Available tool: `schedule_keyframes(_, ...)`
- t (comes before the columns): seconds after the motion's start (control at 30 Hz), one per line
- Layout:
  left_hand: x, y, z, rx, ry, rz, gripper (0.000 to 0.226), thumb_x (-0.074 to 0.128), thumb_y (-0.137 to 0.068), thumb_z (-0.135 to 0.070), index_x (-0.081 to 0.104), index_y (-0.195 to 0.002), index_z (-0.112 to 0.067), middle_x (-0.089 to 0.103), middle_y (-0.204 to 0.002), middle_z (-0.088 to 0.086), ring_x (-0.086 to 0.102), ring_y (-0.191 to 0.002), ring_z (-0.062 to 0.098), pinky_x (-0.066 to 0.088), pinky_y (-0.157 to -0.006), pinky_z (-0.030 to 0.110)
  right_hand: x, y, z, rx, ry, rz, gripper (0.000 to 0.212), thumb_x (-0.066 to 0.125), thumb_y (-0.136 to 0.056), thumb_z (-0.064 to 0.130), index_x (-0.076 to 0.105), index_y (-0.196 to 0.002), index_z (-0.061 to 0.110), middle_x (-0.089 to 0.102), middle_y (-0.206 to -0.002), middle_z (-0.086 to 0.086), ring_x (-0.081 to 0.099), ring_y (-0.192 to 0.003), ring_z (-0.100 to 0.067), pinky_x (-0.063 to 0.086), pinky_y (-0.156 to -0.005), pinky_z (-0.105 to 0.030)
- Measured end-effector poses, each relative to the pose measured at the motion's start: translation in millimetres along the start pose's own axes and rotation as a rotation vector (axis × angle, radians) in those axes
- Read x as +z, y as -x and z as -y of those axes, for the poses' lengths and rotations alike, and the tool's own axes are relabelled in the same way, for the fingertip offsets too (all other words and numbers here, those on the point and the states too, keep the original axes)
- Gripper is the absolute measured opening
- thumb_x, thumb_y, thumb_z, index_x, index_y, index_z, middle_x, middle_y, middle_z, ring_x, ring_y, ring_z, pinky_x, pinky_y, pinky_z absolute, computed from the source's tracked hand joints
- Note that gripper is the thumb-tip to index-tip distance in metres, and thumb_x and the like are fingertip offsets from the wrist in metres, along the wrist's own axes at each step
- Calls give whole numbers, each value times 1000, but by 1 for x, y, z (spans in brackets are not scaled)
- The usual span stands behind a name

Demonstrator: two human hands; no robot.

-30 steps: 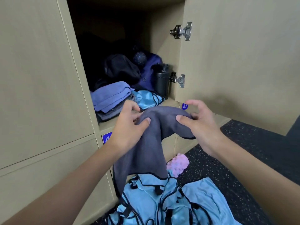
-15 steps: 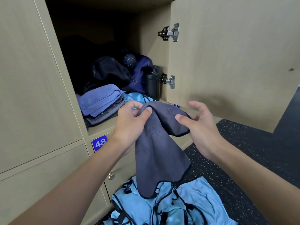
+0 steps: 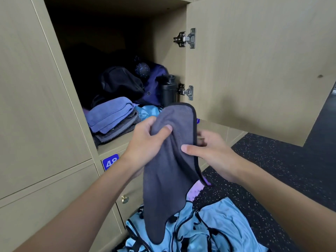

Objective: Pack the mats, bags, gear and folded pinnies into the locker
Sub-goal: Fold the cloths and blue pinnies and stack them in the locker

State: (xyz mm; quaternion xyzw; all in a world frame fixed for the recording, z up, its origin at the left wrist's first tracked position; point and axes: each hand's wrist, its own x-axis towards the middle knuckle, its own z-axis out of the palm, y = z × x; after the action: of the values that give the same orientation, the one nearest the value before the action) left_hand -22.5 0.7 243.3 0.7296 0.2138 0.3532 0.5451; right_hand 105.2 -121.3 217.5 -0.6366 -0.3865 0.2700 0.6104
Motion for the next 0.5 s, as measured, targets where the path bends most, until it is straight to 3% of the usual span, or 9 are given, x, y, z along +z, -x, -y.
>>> schedule_keyframes(0.07,-2,0,-3,-40,80,-14,12,61,-98,-14,68,-107,-9,74,-101,15,72,-96,29,56,-88,44,0,-1,-1,-12,37,-35,19,68,-91,10,68,-105,-2,74,-98,-19,68,-84,-19,54,-81,-32)
schedule_keyframes(0.13,-2,-1,-4,-55,125,-38,12,60,-98,-14,68,-107,-12,76,-99,8,73,-96,27,58,-84,38,1,-4,0,-42,38,-121,39,66,-88,29,61,-99,-9,67,-95,-31,57,-77,-20,46,-73,-37)
schedule_keyframes(0.2,0,-2,-2,-42,99,-63,12,65,-95,-16,64,-105,-10,76,-92,4,73,-85,19,58,-72,28,2,-5,2,-61,75,-167,47,59,-87,37,55,-97,-9,61,-83,-27,50,-76,-19,39,-73,-38)
schedule_keyframes(0.3,0,0,-3,-56,-4,18,29,76,-86,-21,59,-108,-15,73,-90,-6,70,-77,1,56,-67,18,1,-5,2,-69,96,-204,31,57,-98,26,57,-96,-5,62,-83,-23,53,-74,-18,44,-72,-37)
schedule_keyframes(0.4,6,8,-5,-108,-81,136,11,78,-84,-13,71,-93,-13,77,-82,-4,73,-75,5,55,-62,17,4,-4,2,-86,76,-176,26,58,-97,23,60,-96,-3,66,-91,-30,58,-74,-22,52,-74,-52)
schedule_keyframes(0.5,11,8,-5,-127,-43,37,5,74,-87,-9,73,-89,-5,77,-82,3,75,-80,15,61,-69,28,3,-2,4,-83,29,-137,17,63,-95,22,64,-103,8,71,-95,-24,71,-84,-29,55,-83,-52)
